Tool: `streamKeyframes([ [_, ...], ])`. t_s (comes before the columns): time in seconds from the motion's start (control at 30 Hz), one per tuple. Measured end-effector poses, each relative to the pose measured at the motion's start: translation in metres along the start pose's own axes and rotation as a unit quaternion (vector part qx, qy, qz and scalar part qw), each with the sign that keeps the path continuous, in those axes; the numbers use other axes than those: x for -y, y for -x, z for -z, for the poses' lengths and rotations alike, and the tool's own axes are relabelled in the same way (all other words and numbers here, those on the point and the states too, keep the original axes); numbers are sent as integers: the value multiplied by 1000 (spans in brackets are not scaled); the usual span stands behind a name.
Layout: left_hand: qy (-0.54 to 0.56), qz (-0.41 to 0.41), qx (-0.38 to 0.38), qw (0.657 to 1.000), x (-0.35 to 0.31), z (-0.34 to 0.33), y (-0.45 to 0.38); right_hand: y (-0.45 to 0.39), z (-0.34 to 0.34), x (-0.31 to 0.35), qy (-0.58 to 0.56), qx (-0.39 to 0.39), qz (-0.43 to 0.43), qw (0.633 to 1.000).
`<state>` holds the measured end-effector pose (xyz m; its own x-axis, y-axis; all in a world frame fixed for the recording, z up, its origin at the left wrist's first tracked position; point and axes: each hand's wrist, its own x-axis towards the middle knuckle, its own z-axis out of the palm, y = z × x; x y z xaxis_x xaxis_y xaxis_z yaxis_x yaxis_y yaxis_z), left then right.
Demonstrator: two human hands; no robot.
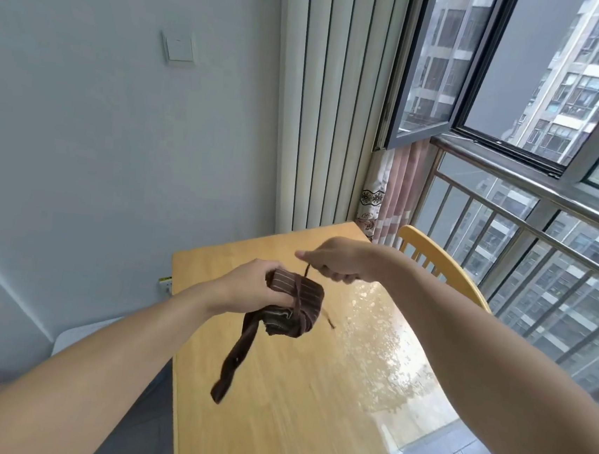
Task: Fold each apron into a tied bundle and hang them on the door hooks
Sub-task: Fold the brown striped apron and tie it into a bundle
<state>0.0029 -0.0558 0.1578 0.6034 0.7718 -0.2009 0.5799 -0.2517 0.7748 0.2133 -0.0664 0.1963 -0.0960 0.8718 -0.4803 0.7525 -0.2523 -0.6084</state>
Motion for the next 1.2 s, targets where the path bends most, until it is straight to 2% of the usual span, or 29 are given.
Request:
streamKeyframes([
  [0.1,-6,36,-108,993,5,-8,-3,5,-13,24,89,-119,64,987],
  [0.17,35,66,-185,980,12,-10,-8,9,-29,23,49,-145,102,983],
  [0.27,184,83,-241,949,16,-13,-10,16,-52,5,-174,-98,105,974],
  [0.33,249,75,-253,932,16,-17,-11,20,-60,-13,-305,-43,92,947],
  [0.4,309,71,-272,909,17,-23,-9,20,-68,-29,-380,14,72,922],
  [0.5,406,38,-254,877,15,-30,-6,19,-75,-44,-477,92,47,873],
  [0.57,419,23,-238,876,18,-32,-5,18,-75,-50,-514,106,32,851],
  [0.77,442,21,-212,871,35,-36,-1,12,-69,-51,-512,23,-20,859],
  [0.8,459,21,-209,863,36,-37,0,10,-70,-48,-524,-1,-29,851],
  [0.87,481,22,-204,852,37,-39,1,4,-75,-44,-582,-37,-27,812],
  [1.07,447,19,-200,872,50,-41,4,-15,-98,-28,-730,-93,-27,677],
  [1.13,407,5,-201,891,53,-41,7,-21,-105,-23,-739,-107,-37,664],
  [1.2,364,-20,-190,912,56,-43,12,-23,-111,-20,-716,-130,-56,683],
])
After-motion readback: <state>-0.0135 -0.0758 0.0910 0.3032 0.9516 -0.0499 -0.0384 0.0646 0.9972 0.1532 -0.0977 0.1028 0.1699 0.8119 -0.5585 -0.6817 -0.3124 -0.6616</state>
